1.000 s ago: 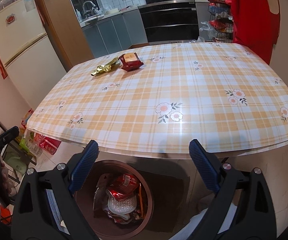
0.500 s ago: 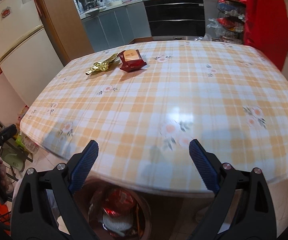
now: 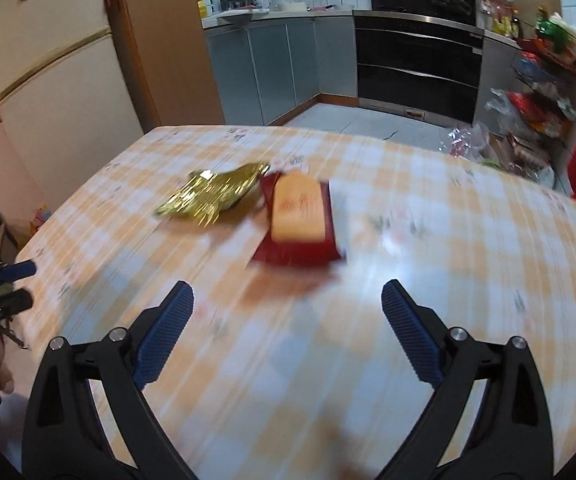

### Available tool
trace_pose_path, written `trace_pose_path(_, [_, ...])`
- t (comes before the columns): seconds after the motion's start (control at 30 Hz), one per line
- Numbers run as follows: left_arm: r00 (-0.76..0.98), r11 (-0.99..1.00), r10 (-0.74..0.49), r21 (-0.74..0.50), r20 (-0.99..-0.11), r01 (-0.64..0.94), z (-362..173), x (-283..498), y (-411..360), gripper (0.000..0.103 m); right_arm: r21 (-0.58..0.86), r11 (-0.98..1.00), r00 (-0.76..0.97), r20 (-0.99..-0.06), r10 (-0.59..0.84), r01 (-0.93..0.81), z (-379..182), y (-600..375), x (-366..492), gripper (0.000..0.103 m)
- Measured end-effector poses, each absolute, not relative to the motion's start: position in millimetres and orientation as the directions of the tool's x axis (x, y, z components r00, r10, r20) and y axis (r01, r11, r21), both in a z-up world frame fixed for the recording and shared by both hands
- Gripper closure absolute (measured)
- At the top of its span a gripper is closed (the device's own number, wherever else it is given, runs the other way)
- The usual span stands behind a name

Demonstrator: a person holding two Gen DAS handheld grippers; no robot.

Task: Collect trash
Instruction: 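Grasp the red pastry packet with the right tool while the left tool grasps the gold foil wrapper, then carry the pastry packet and gold foil over the bucket and open both tools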

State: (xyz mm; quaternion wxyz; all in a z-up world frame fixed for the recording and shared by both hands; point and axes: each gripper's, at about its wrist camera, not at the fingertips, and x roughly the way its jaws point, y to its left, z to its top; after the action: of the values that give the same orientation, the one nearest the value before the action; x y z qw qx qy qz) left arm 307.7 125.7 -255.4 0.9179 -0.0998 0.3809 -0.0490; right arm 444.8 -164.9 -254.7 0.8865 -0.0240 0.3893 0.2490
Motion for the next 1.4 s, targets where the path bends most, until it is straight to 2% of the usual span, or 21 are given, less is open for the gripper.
trace_pose_path(0.17, [0.683,0.968,-0.2,-0.248,-0.703,0.028,-264.9,357.6,129.6,0.006,0.185,0.887,0.522,-0.75,0.406,-0.424,-281.8,-141.7,508.7,0.01])
trace_pose_path(0.33, [0.658,0.933,-0.276,-0.361,-0.701,0.007,-275.0,399.5,140.5,0.006,0.268,0.893,0.472,-0.773,0.424,-0.362,-302.4,-135.1,541.3,0.013])
trace_pose_path(0.43, [0.646,0.923,-0.284,-0.383,-0.708,-0.014,-282.2,423.6,143.7,0.013,0.33,0.882,0.43,-0.779,0.456,-0.337,-312.7,-137.3,549.9,0.026])
trace_pose_path(0.5, [0.634,0.913,-0.298,-0.407,-0.714,-0.029,-289.0,440.2,146.5,0.024,0.364,0.869,0.406,-0.777,0.482,-0.334,-316.1,-139.3,549.7,0.046])
trace_pose_path(0.6, [0.647,0.908,-0.287,-0.416,-0.707,-0.052,-294.6,462.8,150.7,0.034,0.371,0.861,0.397,-0.774,0.494,-0.349,-316.8,-141.2,545.3,0.047])
trace_pose_path(0.67, [0.652,0.912,-0.262,-0.404,-0.711,-0.074,-297.3,475.0,153.3,0.036,0.378,0.856,0.395,-0.769,0.503,-0.353,-316.9,-143.6,541.4,0.047])
trace_pose_path(0.83, [0.633,0.911,-0.243,-0.397,-0.735,-0.112,-310.1,507.7,153.8,0.039,0.4,0.849,0.394,-0.759,0.518,-0.345,-317.5,-151.6,534.6,0.047])
trace_pose_path(1.03, [0.611,0.958,-0.177,-0.276,-0.772,-0.072,-318.5,526.5,130.7,0.04,0.47,0.832,0.396,-0.732,0.554,-0.295,-313.1,-168.1,519.5,0.047])
trace_pose_path(1.07, [0.61,0.965,-0.159,-0.254,-0.776,-0.072,-319.8,527.6,128.1,0.046,0.484,0.827,0.399,-0.725,0.561,-0.285,-312.2,-171.8,515.2,0.047])
trace_pose_path(1.1, [0.611,0.972,-0.126,-0.22,-0.782,-0.082,-320.4,526.6,125.6,0.064,0.493,0.825,0.402,-0.72,0.565,-0.277,-311.7,-174.6,512.2,0.047])
trace_pose_path(1.17, [0.608,0.978,-0.096,-0.19,-0.788,-0.092,-320.5,522.7,123.4,0.076,0.511,0.82,0.412,-0.709,0.572,-0.257,-309.9,-181.8,502.7,0.047])
trace_pose_path(1.4, [0.629,0.978,-0.114,-0.199,-0.769,-0.067,-303.0,487.1,123.3,0.086,0.551,0.805,0.476,-0.659,0.582,-0.222,-291.5,-210.9,458.6,0.047])
